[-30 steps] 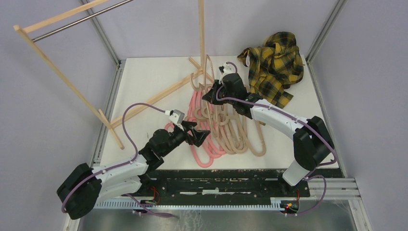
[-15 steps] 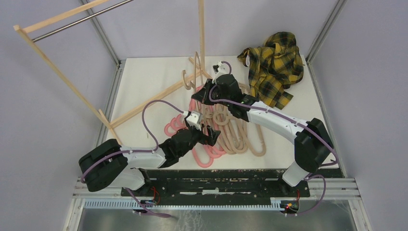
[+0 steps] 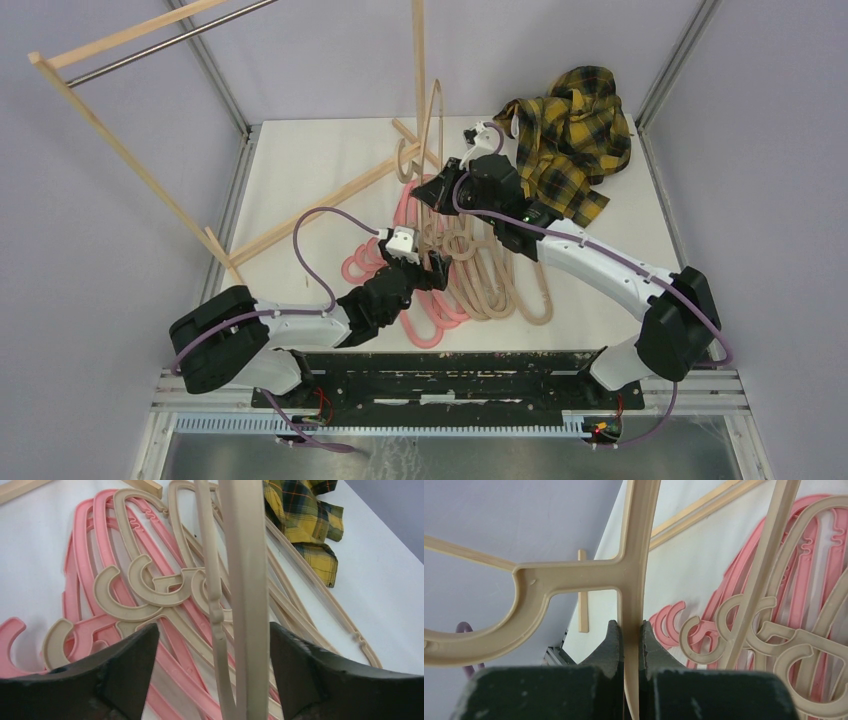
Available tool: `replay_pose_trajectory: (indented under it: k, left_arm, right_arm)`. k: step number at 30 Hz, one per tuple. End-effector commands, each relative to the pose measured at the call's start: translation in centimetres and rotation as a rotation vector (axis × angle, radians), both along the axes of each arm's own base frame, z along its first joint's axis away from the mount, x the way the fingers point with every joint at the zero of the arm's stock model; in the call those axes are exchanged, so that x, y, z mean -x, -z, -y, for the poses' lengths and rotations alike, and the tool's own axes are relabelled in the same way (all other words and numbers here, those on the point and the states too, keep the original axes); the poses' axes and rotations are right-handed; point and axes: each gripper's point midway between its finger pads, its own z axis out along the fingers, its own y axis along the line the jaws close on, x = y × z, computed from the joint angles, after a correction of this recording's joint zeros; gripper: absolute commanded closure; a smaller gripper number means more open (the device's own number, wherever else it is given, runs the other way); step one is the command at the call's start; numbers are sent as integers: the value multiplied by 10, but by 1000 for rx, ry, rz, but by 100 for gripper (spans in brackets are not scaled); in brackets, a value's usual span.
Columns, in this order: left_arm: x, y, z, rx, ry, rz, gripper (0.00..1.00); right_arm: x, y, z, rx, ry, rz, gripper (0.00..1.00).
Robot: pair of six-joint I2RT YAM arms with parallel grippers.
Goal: Organize the hangers
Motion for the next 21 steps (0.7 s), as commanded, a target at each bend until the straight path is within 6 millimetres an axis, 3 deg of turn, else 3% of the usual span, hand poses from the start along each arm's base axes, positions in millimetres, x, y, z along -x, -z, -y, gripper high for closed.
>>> replay_pose_trajectory:
  k: [1,4,8,9,12,13,15,16,19,21]
  left_arm:
    - [-18,-22,-14,-15,-114,81,20]
    - [-20,-24,-15,-51,-116,98,39]
    - [-20,-25,-14,-70,-107,109,89]
    - [-20,-26,-13,-70,-101,112,96]
    - [-20,-27,-16,-82,-109,111,97]
    - [-20,-28,-21,-87,-130,107,97]
    - [-21,-33,-32,-84,-180,98,97]
    - [-21,-35,-38,-88,-206,97,97]
    - [-21,-51,-58,-98,-287,103,97]
    - [-20,-59,-71,-118,-334,105,97]
  right_arm:
    - [33,-13,-6,-65,-90,-59,99]
    - [36,-11,-3,-56,-91,-63,99]
    - [39,-10,0,-41,-95,-63,99]
    - [39,-9,1,-35,-93,-61,99]
    - [40,-5,5,-6,-84,-64,99]
    - [40,-4,8,9,-79,-62,93]
    - [40,3,20,72,-49,-62,57]
    - [39,5,28,105,-26,-53,46]
    - [41,13,60,217,61,-26,26]
    - [41,15,85,293,127,1,21]
